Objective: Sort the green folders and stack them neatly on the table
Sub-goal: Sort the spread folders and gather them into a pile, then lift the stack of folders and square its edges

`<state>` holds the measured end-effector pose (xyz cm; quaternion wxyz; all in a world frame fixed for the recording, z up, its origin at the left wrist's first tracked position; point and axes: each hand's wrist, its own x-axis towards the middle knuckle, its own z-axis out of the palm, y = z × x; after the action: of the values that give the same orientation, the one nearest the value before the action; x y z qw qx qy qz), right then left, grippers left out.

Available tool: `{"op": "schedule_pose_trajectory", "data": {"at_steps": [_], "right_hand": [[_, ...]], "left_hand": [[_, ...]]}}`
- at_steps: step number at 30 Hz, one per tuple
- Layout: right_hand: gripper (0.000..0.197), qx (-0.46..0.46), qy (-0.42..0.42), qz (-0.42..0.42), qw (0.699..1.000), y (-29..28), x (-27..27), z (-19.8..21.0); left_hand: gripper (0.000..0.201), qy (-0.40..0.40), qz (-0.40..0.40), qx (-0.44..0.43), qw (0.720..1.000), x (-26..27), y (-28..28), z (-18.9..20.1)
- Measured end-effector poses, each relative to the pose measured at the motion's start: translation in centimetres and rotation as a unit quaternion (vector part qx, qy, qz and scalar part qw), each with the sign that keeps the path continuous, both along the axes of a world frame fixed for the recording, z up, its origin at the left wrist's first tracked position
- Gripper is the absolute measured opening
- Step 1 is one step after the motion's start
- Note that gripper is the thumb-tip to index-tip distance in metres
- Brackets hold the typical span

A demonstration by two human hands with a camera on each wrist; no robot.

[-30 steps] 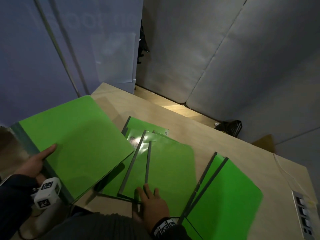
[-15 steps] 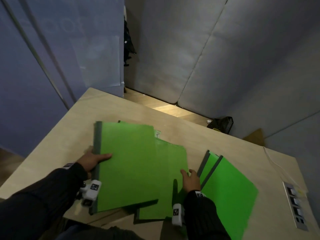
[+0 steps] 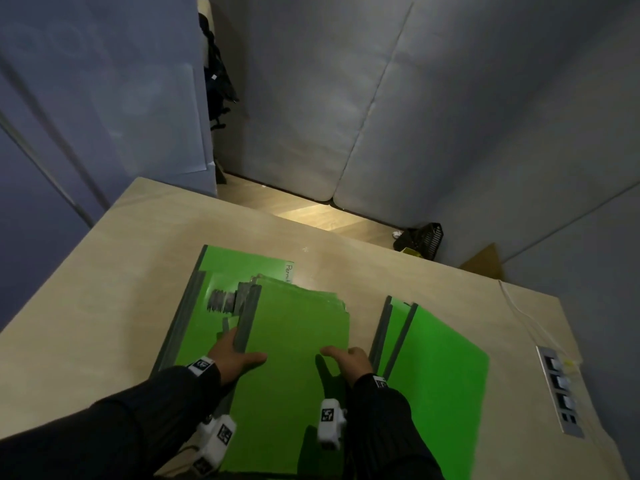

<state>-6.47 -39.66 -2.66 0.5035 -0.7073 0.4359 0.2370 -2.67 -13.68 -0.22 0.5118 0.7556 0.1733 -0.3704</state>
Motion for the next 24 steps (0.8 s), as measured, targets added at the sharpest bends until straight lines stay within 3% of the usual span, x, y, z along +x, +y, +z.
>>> {"op": "schedule_pose_trajectory", "data": {"at_steps": [2,6,10,12,14,17,21,24], "right_hand": [[0.102,0.003,-0.014,-0.001,1.0,0.1,-0.3,-0.2],[0.09,0.051,-0.063,-0.054,0.995,0.2,-1.6,1.9],[0.052,0.17,-0.168,-0.072,0.969,0.8,-3.0,6.2],[0.056,0.163,-0.231,-0.072,0.957,1.2,-3.2,8.1],[0.071,0.119,-0.252,-0.074,0.958,2.0,-3.3,9.6],[0.054,0.077,-0.243,-0.076,0.964,4.2,-3.9,10.6],[0.036,0.046,-0.328,-0.073,0.941,6.2,-5.2,9.2],[0.047,0.108,-0.351,-0.075,0.927,6.6,-5.2,9.7]], "left_hand": [[0.097,-0.022,0.015,-0.017,1.0,-0.3,-0.1,0.4],[0.091,-0.072,0.021,-0.067,0.995,-0.3,0.5,3.2],[0.086,-0.181,-0.05,-0.108,0.976,0.8,2.0,7.8],[0.101,-0.268,-0.099,-0.099,0.953,1.8,2.8,9.2],[0.132,-0.336,-0.08,-0.109,0.932,3.1,3.4,9.8],[0.142,-0.313,-0.023,-0.195,0.929,4.2,4.7,9.8],[0.117,-0.298,-0.021,-0.19,0.935,2.5,6.5,8.6],[0.128,-0.292,-0.001,-0.182,0.939,0.8,7.6,7.6]]}}
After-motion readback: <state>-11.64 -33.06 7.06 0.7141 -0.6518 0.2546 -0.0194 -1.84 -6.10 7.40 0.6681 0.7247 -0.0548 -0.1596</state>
